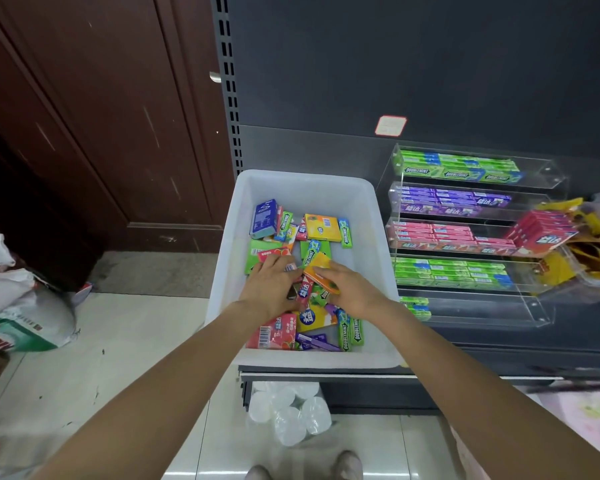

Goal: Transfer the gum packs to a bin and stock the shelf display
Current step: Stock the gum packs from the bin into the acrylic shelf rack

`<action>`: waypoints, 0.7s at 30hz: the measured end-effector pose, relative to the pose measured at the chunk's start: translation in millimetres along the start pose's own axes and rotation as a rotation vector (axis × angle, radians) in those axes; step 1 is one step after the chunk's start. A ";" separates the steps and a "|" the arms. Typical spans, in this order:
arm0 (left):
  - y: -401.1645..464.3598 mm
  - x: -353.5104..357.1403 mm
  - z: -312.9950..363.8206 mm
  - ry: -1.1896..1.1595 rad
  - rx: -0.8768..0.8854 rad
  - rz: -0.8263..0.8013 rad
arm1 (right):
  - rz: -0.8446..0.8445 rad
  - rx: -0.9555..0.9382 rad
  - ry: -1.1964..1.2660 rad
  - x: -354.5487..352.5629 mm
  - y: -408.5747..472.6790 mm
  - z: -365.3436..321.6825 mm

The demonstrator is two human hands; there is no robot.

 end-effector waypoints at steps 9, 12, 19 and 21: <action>7.1 -2.9 10.7 -0.023 -0.066 0.055 | 0.007 0.033 -0.011 1.2 -3.1 0.8; 10.1 -3.3 12.1 -0.066 -0.075 0.089 | -0.001 0.051 -0.010 -1.1 -1.8 0.1; -13.9 -25.0 -9.1 -0.593 -0.200 0.160 | 0.035 0.033 0.078 -6.6 -0.6 -2.6; -19.0 -32.0 -9.6 -0.813 -0.198 0.146 | 0.084 -0.028 0.218 -9.7 -3.4 -8.6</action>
Point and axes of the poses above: each hand's wrist, its own y-axis towards the middle knuckle, its own x-axis out of the palm, z = x × y, the point moved 5 cm from there along y, towards the middle knuckle, and after that the axes turned 2 degrees about y, right-handed, at the moved point
